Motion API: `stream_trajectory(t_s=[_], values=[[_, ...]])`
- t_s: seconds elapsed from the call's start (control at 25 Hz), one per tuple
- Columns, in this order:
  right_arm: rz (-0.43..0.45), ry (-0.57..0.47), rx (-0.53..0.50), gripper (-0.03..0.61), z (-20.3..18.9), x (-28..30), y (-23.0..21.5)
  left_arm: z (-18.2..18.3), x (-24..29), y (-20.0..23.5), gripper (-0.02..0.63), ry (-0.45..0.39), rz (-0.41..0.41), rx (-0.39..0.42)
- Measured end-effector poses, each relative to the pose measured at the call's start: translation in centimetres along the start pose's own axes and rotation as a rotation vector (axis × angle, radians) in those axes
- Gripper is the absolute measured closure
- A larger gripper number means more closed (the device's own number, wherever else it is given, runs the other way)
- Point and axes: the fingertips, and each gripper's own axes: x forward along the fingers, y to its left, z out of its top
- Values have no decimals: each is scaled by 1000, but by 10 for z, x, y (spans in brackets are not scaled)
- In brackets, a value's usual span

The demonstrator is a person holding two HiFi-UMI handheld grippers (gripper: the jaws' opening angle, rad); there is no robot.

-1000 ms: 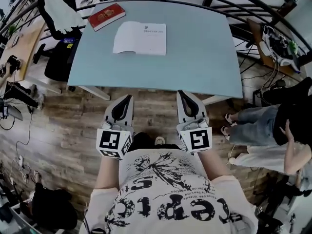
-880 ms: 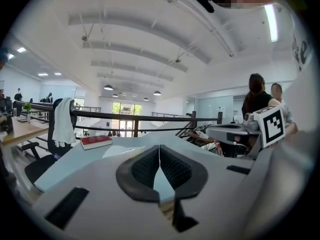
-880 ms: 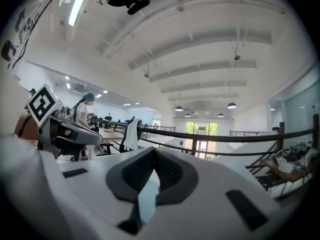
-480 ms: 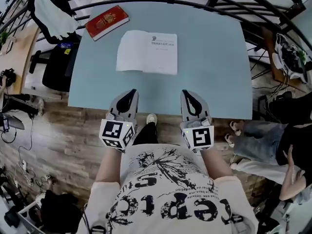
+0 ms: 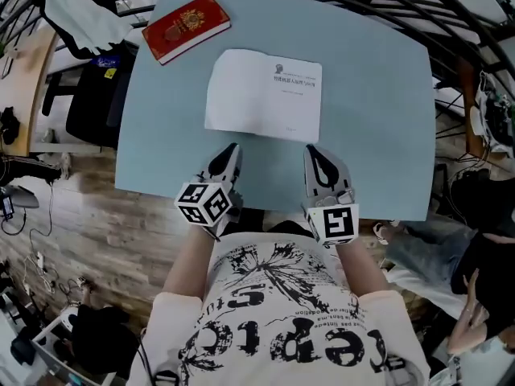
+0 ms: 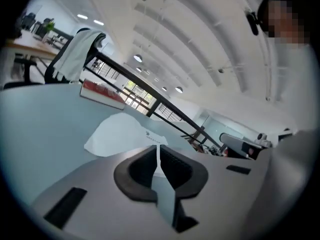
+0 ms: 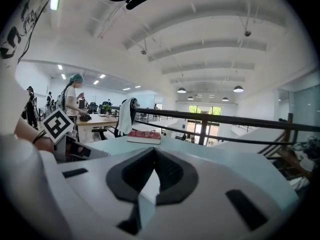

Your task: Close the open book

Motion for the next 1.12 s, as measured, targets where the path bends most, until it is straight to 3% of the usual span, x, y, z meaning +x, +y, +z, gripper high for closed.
stream_trajectory(t_s=[0.12,0.2,0.32,0.48,0.76,0.92,1.12], values=[[8,27,5,568,-8,22,-1,-11,17,22,587,-6,-27,-194],[6,41,10,568,-14,32,-3,-17,27,33,504,-17,-55,-332],[5,58,14,568,-21,40,-3,-27,38,49,489,-44,-79,-532],[1,83,-4,568,-30,43,-5,-34,52,73,447,-87,-46,-731],[-26,110,-12,568,-39,44,-19,-36,69,98,443,-128,35,-828],[-26,110,-24,568,-37,43,-23,-41,70,107,564,-154,63,-880],[-27,98,-8,568,-36,38,-28,-32,66,97,584,-166,49,-832]])
